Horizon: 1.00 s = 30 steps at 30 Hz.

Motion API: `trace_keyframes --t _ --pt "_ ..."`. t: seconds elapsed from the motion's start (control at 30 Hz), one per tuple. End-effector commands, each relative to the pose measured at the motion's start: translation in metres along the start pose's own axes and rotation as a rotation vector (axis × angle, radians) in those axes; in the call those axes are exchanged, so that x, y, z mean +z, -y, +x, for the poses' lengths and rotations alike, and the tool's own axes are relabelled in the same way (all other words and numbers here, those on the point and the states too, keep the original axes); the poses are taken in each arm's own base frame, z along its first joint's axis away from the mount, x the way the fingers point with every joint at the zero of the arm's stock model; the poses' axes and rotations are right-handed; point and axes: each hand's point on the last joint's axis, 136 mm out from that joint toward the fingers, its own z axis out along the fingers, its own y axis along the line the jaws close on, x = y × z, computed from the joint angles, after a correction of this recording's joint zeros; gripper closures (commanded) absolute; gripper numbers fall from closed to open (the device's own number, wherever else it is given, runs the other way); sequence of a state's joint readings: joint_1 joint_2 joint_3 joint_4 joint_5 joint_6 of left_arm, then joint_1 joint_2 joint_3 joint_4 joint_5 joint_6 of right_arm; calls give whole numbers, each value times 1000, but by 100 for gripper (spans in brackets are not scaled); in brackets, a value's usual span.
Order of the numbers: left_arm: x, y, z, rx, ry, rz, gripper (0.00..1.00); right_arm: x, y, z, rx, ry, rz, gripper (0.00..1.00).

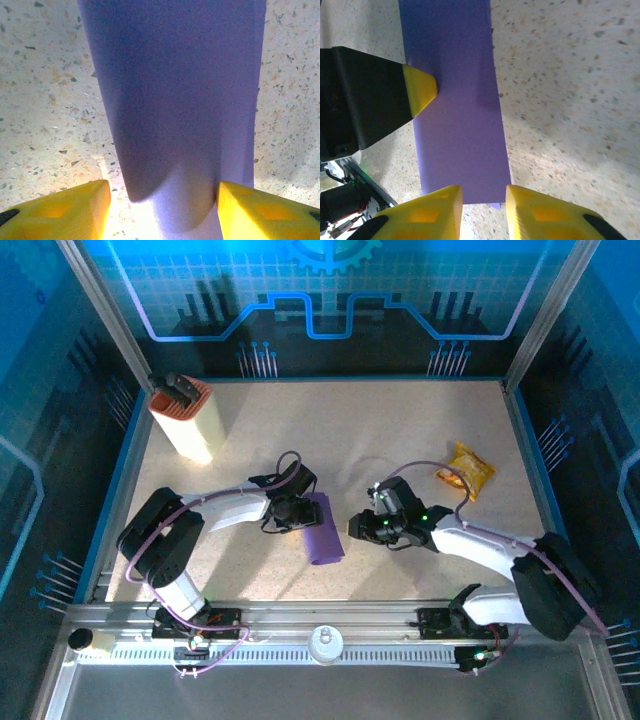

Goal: Fold a paper plane with a square sheet of paper (pick it up from the middle)

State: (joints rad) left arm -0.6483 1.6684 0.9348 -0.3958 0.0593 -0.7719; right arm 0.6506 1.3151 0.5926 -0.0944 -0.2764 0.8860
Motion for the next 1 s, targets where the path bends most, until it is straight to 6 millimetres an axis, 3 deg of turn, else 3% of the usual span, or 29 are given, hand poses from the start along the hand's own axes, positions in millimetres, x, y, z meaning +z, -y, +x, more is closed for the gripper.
trace_keyframes --t 0.0,0.37,0.73,0.97 --pt "-4 -2 -2 33 -5 -10 41 8 -25 -7 -44 -8 -78 74" --pt "3 -4 5 141 -63 -17 41 41 -21 -8 -24 -87 -66 77" --pt "7 -17 4 87 -52 -68 43 62 -29 -9 -15 -133 -118 86" --pt "7 -16 3 99 -51 -65 42 80 -19 -2 2 -198 -79 89"
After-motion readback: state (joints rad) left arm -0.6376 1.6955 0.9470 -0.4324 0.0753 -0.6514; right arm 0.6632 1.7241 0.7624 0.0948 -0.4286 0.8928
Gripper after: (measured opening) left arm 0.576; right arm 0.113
